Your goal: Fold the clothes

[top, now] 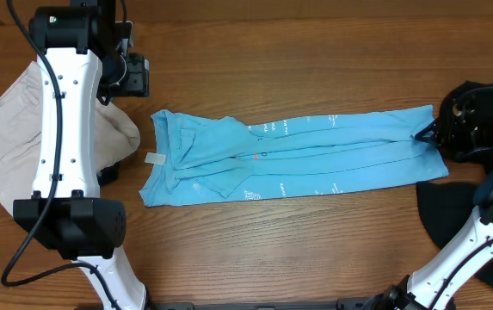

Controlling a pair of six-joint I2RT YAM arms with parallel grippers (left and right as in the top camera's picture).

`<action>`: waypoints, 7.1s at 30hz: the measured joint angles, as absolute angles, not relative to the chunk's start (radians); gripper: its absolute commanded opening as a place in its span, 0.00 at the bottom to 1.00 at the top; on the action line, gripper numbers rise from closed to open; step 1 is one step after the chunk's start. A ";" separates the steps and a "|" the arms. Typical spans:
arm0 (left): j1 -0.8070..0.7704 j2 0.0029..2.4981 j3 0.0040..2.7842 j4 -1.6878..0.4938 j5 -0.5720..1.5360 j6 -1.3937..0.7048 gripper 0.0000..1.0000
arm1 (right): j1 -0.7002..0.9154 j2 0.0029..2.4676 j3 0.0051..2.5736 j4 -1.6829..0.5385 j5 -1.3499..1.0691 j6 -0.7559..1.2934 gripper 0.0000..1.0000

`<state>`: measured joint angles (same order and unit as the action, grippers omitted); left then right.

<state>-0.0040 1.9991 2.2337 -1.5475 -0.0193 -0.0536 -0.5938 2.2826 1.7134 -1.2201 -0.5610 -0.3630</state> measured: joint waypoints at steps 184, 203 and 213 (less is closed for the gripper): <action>0.022 1.960 1.105 -0.642 0.667 0.083 0.20 | -0.142 1.770 1.373 -0.918 -0.490 0.209 0.77; 0.093 1.937 1.665 -1.410 0.131 -0.032 0.04 | -0.142 1.770 1.373 -0.900 -0.490 0.209 0.75; -0.292 1.927 2.065 -1.526 0.012 -0.074 0.04 | -0.142 1.770 1.373 -0.899 -0.491 0.209 0.74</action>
<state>-0.2920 1.9270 2.0651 -1.5257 0.0116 -0.0742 -0.1417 1.7702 1.3727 -0.8989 -0.4908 0.2092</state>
